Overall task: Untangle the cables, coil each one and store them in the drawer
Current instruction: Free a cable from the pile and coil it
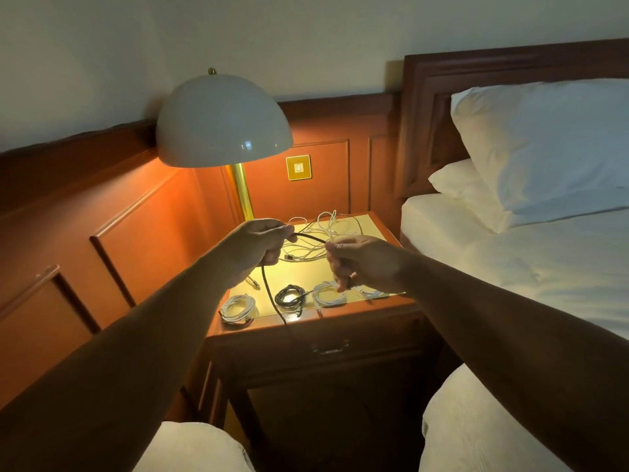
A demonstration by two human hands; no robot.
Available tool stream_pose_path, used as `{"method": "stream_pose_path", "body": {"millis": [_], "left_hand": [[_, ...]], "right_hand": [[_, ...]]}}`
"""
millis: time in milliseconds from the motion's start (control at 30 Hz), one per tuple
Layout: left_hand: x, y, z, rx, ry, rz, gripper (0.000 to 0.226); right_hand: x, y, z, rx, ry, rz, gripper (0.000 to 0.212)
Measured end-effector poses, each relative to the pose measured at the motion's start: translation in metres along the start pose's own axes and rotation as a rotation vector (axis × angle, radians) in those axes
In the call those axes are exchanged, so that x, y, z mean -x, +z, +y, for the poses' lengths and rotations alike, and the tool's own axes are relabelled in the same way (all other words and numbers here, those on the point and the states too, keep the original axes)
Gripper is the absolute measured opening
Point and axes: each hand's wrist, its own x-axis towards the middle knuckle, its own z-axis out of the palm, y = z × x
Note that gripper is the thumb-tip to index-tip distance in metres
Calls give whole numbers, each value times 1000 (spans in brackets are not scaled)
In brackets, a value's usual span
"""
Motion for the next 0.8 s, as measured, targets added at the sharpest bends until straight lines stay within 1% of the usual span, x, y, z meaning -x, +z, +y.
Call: {"method": "stream_pose_path", "body": {"millis": [33, 100, 167, 200, 233, 267, 300, 333, 367, 400, 433, 467, 500, 533, 567, 600, 633, 667, 700, 733, 767, 800], "left_hand": [[1, 0, -5, 24, -4, 15, 23], [8, 13, -11, 168, -56, 46, 21], [19, 36, -16, 338, -109, 59, 21], [24, 50, -18, 416, -140, 72, 20], [28, 62, -21, 481, -178, 90, 18], [31, 74, -21, 525, -226, 109, 17], [34, 83, -21, 539, -272, 120, 17], [37, 90, -21, 529, -309, 113, 19], [39, 94, -22, 500, -331, 88, 22], [41, 95, -22, 459, -345, 54, 23], [41, 94, -23, 406, -361, 22, 24], [41, 91, -24, 345, -370, -3, 24], [41, 86, -25, 266, -367, -27, 24], [39, 81, -26, 162, -344, -50, 23], [38, 75, -26, 33, -313, -71, 21], [36, 69, -27, -121, -285, -79, 20], [35, 64, -29, -272, -260, -75, 20], [34, 59, -32, -373, -231, -58, 20], [34, 55, -36, -410, -202, -39, 20], [33, 52, -41, -409, -175, -16, 20], [34, 50, -47, -381, -157, 13, 21], [34, 49, -55, -321, -158, 53, 21]], "right_hand": [[0, 2, 1, -96, 25, -60, 39], [0, 11, -3, -297, 45, -180, 41], [-3, 23, -12, -526, -1, -253, 38], [-6, 29, -17, -610, -39, -222, 37], [-10, 33, -21, -675, -77, -151, 37], [-14, 34, -23, -713, -124, -73, 38], [-17, 35, -24, -696, -177, 6, 39], [-19, 34, -25, -558, -236, 121, 38], [-21, 30, -23, -280, -296, 257, 35], [-22, 25, -17, 137, -352, 397, 32], [-22, 21, -10, 610, -434, 506, 30], [-22, 16, -1, 1034, -552, 552, 29], [-22, 9, 7, 1336, -655, 533, 29], [-21, 4, 15, 1535, -663, 487, 29], [-18, 3, 21, 1618, -548, 403, 28], [-17, 3, 24, 1602, -386, 361, 30], [-17, 2, 30, 1504, -212, 327, 34], [-18, 2, 35, 1375, -45, 302, 41], [-20, 6, 39, 1244, 83, 297, 45], [-22, 11, 42, 1098, 199, 254, 46], [-24, 14, 47, 852, 278, 162, 45], [-24, 16, 52, 459, 334, 77, 47]]}}
